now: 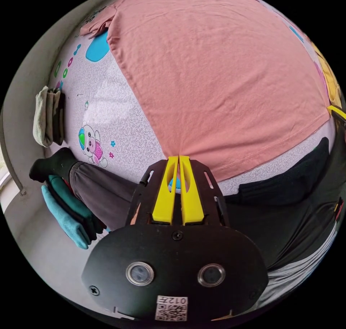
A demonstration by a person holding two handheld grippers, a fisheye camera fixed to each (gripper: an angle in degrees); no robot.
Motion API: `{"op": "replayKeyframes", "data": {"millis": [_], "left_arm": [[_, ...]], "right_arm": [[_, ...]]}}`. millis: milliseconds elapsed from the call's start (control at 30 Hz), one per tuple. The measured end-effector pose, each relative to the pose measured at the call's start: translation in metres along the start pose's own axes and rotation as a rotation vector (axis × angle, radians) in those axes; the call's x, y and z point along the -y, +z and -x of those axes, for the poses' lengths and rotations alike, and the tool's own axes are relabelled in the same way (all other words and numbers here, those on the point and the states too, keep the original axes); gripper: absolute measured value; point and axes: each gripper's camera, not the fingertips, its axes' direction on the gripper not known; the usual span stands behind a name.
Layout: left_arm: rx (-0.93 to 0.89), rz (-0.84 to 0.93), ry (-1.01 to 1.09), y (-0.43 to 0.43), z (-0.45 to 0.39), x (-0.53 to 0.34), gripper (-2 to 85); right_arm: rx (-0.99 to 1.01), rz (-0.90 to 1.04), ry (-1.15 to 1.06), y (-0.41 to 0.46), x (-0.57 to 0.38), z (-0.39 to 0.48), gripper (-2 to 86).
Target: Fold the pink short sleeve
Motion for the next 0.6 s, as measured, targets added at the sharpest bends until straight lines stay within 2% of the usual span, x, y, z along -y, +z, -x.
{"op": "replayKeyframes", "data": {"millis": [367,600], "left_arm": [[-0.131,0.048,-0.047,0.012,0.047,-0.004,-0.1],[-0.308,-0.208,-0.143,-0.014,0.077,-0.027,0.1]], "right_arm": [[-0.118,0.097,-0.124,0.041,0.016,0.025,-0.8],[-0.127,-0.033,-0.063,0.038,0.031,0.019,-0.8]]}}
